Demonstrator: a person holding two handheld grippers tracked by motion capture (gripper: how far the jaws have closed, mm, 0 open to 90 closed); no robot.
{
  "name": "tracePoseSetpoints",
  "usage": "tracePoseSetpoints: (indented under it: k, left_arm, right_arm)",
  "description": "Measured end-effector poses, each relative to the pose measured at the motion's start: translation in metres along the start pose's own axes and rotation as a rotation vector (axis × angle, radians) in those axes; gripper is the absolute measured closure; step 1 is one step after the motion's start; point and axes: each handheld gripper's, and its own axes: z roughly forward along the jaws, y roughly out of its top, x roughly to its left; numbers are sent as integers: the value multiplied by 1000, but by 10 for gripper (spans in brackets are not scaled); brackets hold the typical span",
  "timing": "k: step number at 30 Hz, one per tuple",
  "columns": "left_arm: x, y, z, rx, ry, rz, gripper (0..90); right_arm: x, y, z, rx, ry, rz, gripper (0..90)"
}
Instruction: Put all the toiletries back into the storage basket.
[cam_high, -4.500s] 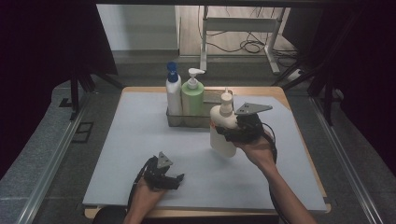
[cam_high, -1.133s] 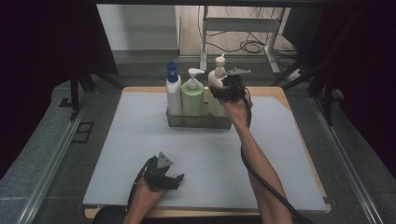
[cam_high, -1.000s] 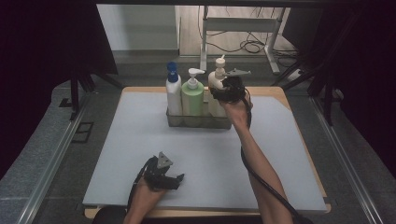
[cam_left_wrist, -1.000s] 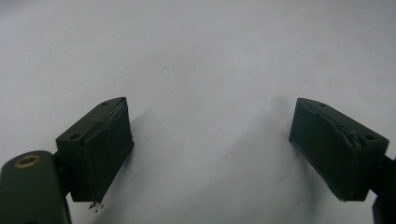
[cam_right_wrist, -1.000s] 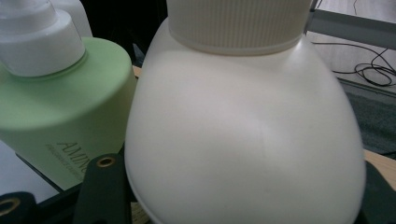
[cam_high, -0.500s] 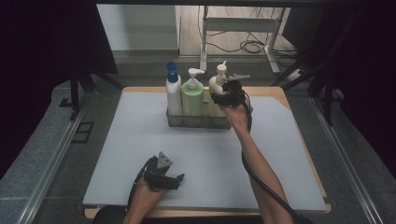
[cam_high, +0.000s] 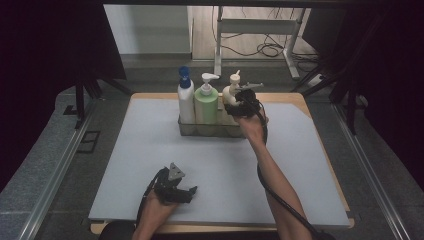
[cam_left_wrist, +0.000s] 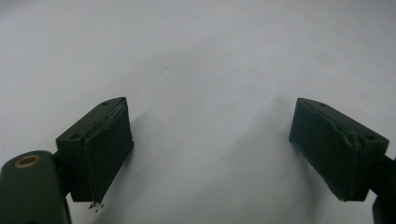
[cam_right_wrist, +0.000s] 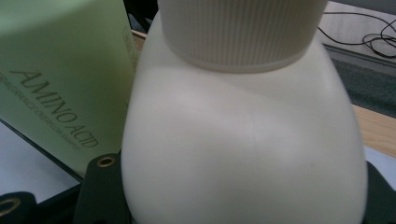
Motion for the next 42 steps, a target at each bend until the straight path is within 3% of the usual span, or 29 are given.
tracePoseSetpoints:
  k: [7,13,22,33,42]
  left_arm:
    - [0,0,0,0,0,0,125]
    - [0,0,0,0,0,0,125]
    - [0,0,0,0,0,0,126]
    - [0,0,0,-2,1,0,125]
    - [0,0,0,-2,1,0,126]
  right_arm:
    - [-2,0,1,21,22,8,390]
    - [-7,-4,0,7,48,33,376]
    - [-8,-7,-1,15,102,-10,207]
    - [-14,-10,-21,34,120,-35,229]
    - [-26,-23,-41,38,147,-37,364]
